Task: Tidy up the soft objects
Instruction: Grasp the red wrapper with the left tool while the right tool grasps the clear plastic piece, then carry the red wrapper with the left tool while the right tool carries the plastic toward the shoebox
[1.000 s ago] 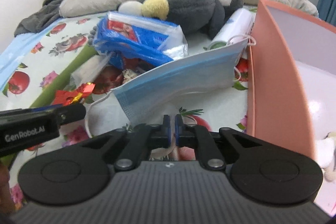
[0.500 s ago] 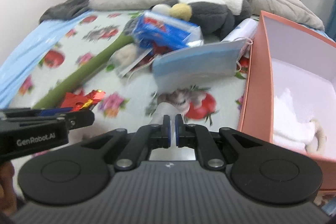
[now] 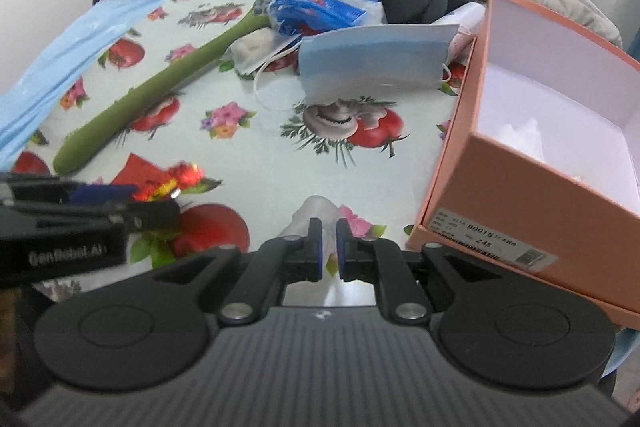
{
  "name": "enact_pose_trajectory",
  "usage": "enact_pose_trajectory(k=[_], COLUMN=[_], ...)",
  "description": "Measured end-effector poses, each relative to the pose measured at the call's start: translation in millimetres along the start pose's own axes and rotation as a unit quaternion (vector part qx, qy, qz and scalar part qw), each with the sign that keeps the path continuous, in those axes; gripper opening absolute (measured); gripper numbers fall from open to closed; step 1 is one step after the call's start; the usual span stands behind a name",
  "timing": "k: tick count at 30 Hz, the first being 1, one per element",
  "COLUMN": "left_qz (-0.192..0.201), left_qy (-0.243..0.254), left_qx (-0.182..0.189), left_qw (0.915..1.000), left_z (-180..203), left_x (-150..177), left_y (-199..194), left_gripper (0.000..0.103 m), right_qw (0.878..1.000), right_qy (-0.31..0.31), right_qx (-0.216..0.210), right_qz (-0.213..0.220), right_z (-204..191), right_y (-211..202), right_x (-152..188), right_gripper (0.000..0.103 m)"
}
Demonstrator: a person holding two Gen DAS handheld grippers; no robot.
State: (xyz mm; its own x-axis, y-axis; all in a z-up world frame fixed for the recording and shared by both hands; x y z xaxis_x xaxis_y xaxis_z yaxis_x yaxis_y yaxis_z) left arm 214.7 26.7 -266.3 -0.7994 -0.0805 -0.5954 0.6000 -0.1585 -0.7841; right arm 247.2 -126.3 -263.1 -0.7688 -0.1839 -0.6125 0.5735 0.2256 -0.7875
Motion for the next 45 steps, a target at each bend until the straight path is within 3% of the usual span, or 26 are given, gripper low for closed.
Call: enact_pose_trajectory(k=[2, 4, 6, 8, 12, 21, 26, 30, 36, 40, 45], left_qz=[-0.001, 0.003, 0.008, 0.01, 0.003, -0.014, -0.022, -0.023, -0.022, -0.018, -0.015], left_qy=[0.003, 0.003, 0.0, -0.002, 0.001, 0.039, 0.059, 0.061, 0.079, 0.08, 0.074], left_qx=[0.003, 0.006, 0.009, 0.013, 0.016, 0.012, 0.005, -0.008, -0.015, -0.012, -0.013], left_qw=[1.0, 1.0, 0.9999, 0.9999, 0.9999, 0.9991, 0.998, 0.9978, 0.9965, 0.9965, 0.9971], left_z=[3.0, 4.7, 5.2, 4.9, 4.3, 12.9, 13.1, 10.9, 14.2, 18.9, 22.6], left_x=[-1.0, -2.9, -5.1, -5.4, -1.6, 13.2, 18.1, 18.3, 21.0, 20.4, 16.9], left_y=[-1.2, -5.0, -10.2, -13.2, -12.4, 7.0, 17.5, 24.2, 32.5, 33.6, 29.3], left_gripper=[0.059, 0.063, 0.063, 0.063, 0.063, 0.063, 0.063, 0.063, 0.06, 0.045, 0.044], right_qw=[1.0, 0.999, 0.997, 0.993, 0.987, 0.973, 0.979, 0.984, 0.99, 0.99, 0.99], right_qy=[0.006, 0.035, 0.08, 0.113, 0.154, 0.2, 0.18, 0.15, 0.111, 0.115, 0.118], right_qx=[0.01, 0.005, -0.014, -0.026, -0.036, -0.109, -0.092, -0.089, -0.08, -0.078, -0.075], right_qz=[-0.007, -0.015, -0.015, -0.01, -0.014, -0.03, -0.035, -0.043, -0.022, -0.018, -0.008], right_z=[5.3, 12.3, 19.6, 24.7, 29.5, 17.4, 17.7, 17.0, 13.8, 17.8, 21.5], right_y=[0.5, -0.6, -2.7, -4.6, 0.6, 28.6, 38.0, 37.3, 21.1, 14.6, 2.9], right_x=[-0.4, -1.3, -2.2, -1.5, 3.0, 13.6, 17.9, 21.1, 16.5, 16.2, 12.2], right_gripper=[0.013, 0.016, 0.044, 0.05, 0.05, 0.049, 0.027, 0.019, 0.017, 0.017, 0.017])
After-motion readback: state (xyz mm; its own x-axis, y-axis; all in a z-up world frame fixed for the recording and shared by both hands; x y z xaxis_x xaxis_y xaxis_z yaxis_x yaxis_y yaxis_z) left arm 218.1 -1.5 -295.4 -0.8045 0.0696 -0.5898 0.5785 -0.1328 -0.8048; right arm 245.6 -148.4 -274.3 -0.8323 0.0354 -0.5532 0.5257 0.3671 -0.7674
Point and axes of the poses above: each gripper's, at about its wrist camera, not at the fingertips, and y roughly the way its jaws point, z to its right, x to its underside, the point moved 9 cm from there along y, roughly the way its jaws point, and after that the axes turned 3 degrees about -x, right-handed, at the moved point
